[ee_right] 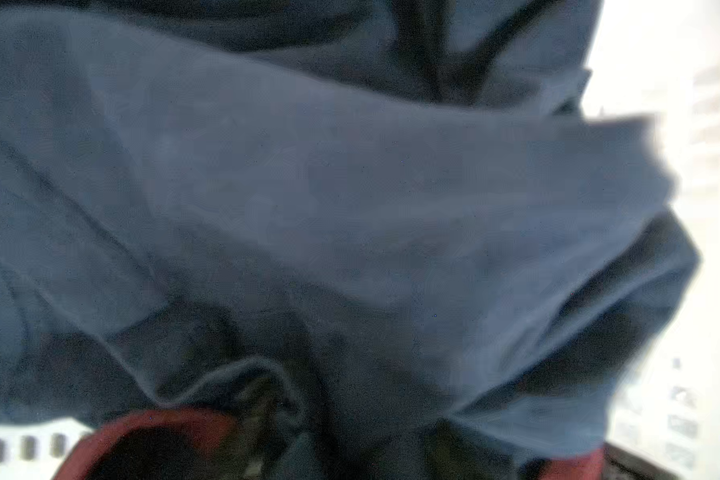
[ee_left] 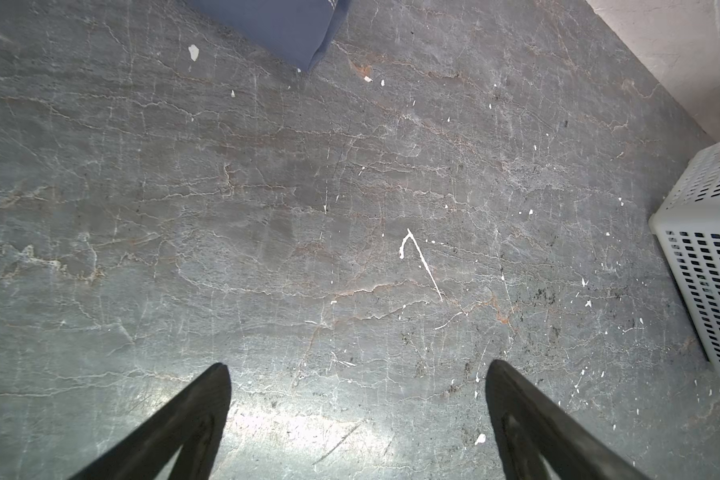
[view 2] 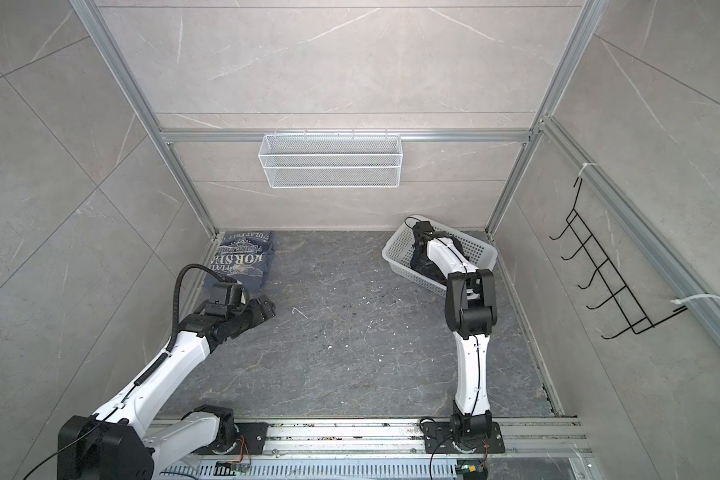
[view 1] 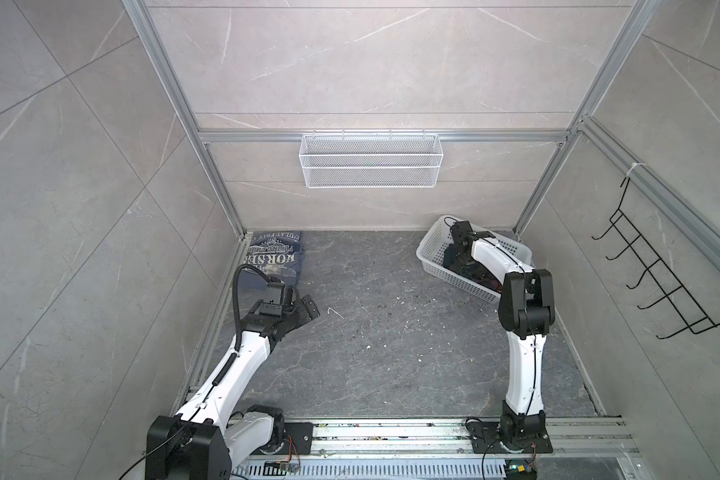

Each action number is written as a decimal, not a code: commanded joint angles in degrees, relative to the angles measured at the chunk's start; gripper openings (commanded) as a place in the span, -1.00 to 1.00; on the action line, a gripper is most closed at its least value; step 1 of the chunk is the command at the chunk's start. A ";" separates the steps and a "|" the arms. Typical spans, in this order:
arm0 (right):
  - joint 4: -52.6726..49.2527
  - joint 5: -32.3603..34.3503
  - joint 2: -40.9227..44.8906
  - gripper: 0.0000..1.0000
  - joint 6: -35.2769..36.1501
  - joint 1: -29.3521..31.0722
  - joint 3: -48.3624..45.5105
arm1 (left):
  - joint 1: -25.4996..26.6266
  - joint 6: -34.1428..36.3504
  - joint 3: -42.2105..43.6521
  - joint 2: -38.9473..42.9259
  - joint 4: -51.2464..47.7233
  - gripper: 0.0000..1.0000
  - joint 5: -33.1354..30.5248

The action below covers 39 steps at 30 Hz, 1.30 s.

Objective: Fold and stack the tank tops
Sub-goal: 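Reach the right gripper into the basket and grasp the navy tank top, then lift the navy tank top from the basket onto the table with right gripper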

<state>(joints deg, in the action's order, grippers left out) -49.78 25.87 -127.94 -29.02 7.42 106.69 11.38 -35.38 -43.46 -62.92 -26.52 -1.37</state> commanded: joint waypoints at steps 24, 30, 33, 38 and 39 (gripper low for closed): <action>7.26 26.51 31.92 -1.00 3.22 16.50 -7.62 | 0.42 0.01 1.49 0.81 2.28 0.95 1.66; 7.94 26.82 36.53 -1.00 9.03 20.56 -0.90 | 0.42 -0.33 2.07 1.09 2.84 0.95 3.01; 8.21 25.52 38.30 -1.00 12.35 23.23 2.77 | 0.41 -0.07 2.01 1.49 2.71 0.95 3.12; 5.53 22.98 40.52 -1.00 16.95 31.41 11.07 | 0.45 0.05 2.08 2.78 2.58 0.95 2.99; 5.07 22.44 40.93 -1.00 18.10 33.78 12.49 | 0.49 0.05 2.14 3.33 2.56 0.95 2.86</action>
<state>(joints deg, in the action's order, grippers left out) -43.94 49.34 -89.82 -15.42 36.93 114.76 11.64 -35.44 -41.43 -61.73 -25.19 0.64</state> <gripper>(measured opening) 0.161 0.974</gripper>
